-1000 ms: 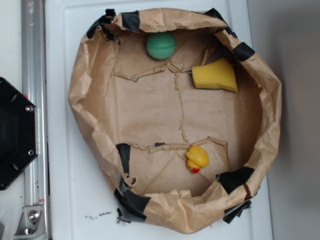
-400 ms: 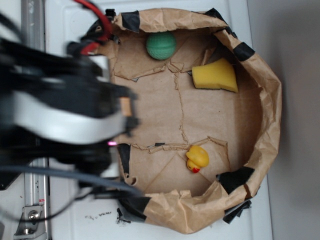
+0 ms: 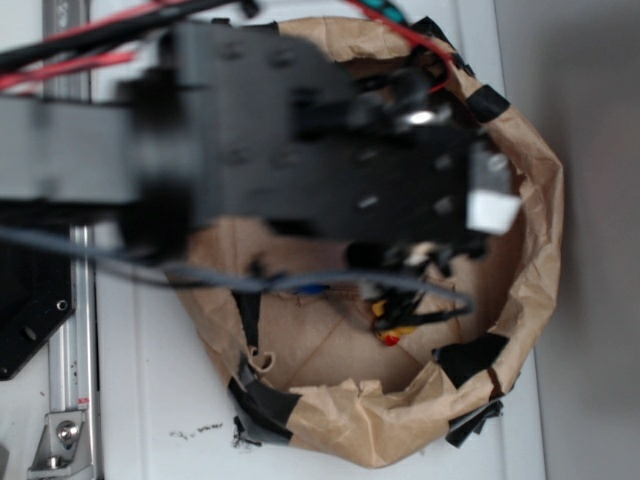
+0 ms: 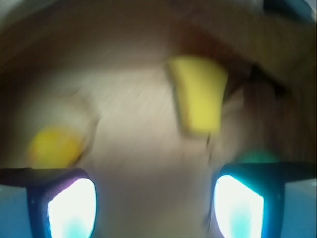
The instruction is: Grab the green sponge.
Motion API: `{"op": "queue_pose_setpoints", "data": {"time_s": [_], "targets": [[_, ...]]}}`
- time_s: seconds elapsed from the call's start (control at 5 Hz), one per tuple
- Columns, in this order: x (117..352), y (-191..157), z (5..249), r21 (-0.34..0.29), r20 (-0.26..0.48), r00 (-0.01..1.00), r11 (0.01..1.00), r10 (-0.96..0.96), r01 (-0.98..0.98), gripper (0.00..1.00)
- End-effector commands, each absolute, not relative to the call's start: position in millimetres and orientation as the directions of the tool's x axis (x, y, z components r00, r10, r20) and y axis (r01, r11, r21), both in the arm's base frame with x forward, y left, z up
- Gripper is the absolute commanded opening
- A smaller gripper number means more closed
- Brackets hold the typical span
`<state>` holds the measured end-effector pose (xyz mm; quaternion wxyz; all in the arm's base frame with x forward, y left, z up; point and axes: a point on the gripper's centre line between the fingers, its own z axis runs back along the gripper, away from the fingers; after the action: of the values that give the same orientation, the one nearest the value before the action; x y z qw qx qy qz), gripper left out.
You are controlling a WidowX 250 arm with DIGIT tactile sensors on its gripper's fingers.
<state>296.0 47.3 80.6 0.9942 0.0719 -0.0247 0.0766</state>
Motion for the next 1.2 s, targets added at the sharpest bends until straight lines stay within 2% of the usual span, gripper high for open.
{"op": "queue_pose_setpoints", "data": {"time_s": [0.0, 0.2, 0.4, 0.6, 1.0], "targets": [[315, 81, 65, 0.186, 0.056, 0.992, 0.975, 0.116, -0.124, 1.0], [309, 100, 49, 0.263, 0.001, 0.988, 0.953, 0.157, -0.152, 1.0], [315, 111, 28, 0.275, -0.067, 0.982, 0.949, 0.176, -0.152, 1.0], [315, 111, 24, 0.242, -0.08, 0.969, 0.948, 0.233, -0.208, 0.0], [312, 113, 26, 0.21, -0.082, 0.963, 0.949, 0.255, -0.234, 0.0]]}}
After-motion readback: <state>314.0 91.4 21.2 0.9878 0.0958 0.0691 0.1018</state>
